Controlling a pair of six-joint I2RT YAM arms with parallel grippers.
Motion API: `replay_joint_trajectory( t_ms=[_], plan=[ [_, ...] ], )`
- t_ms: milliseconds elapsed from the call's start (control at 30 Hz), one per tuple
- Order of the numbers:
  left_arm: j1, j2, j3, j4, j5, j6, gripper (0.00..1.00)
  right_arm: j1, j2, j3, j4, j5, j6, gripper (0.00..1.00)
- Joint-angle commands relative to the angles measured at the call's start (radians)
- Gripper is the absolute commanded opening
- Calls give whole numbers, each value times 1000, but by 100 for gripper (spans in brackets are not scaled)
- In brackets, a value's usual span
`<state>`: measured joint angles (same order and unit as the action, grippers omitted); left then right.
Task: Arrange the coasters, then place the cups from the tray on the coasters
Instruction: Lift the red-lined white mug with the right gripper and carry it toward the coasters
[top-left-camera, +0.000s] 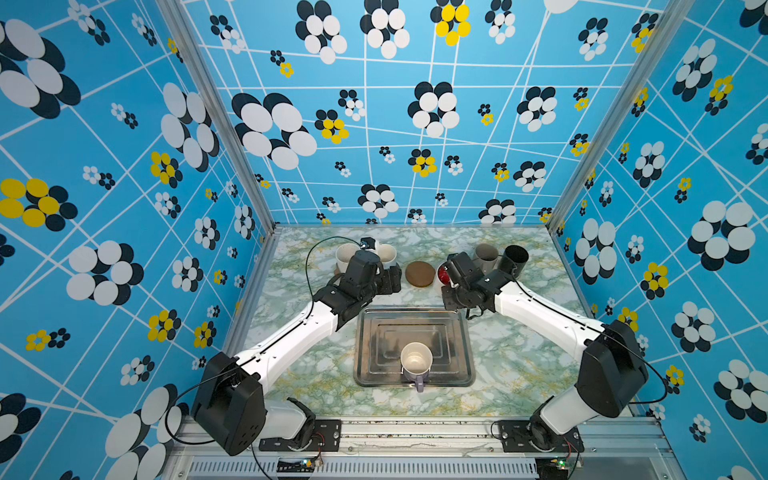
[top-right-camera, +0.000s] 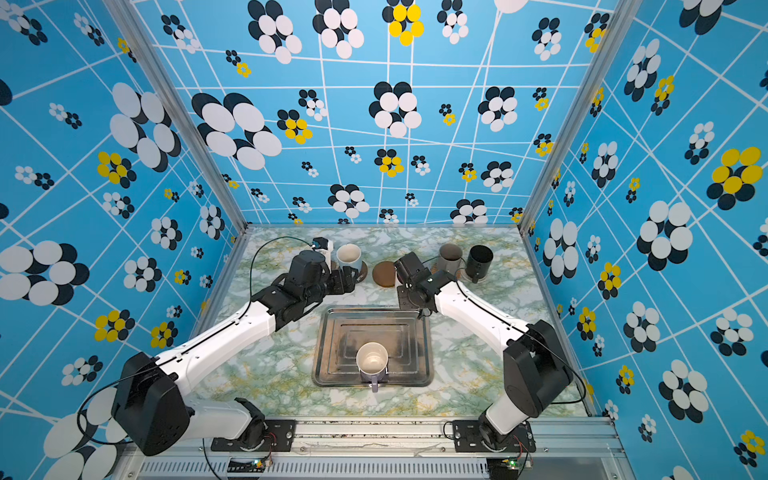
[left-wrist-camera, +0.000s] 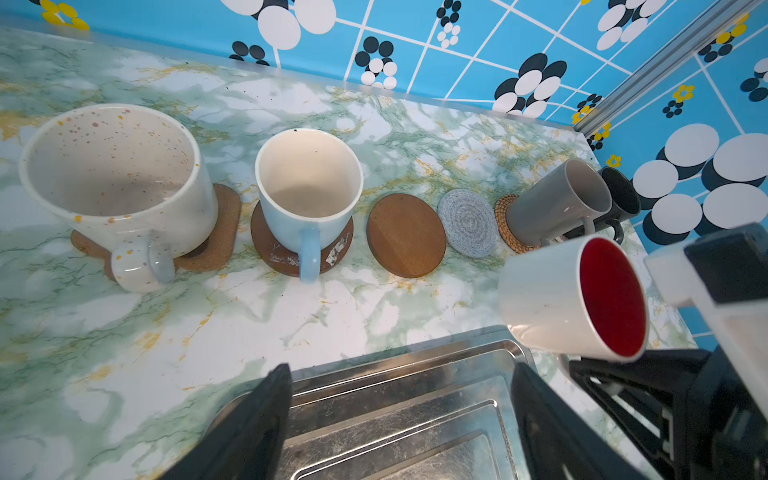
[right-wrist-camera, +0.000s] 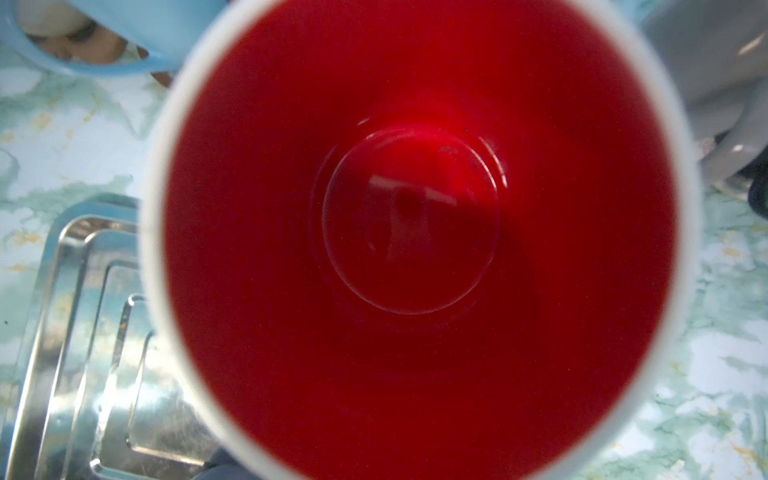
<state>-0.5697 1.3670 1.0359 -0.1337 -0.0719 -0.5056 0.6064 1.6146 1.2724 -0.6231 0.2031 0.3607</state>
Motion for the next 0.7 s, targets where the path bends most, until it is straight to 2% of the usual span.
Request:
replay_joint_trajectory(
  t_ms=[0,667],
  plan=[
    [7,4,-7,9,18,2,84,-43,38,91,11,-28,-53,0],
    [18,-19,-17,2,14,5,84,-138,335,435,-96,-42,-115,0]
  ],
)
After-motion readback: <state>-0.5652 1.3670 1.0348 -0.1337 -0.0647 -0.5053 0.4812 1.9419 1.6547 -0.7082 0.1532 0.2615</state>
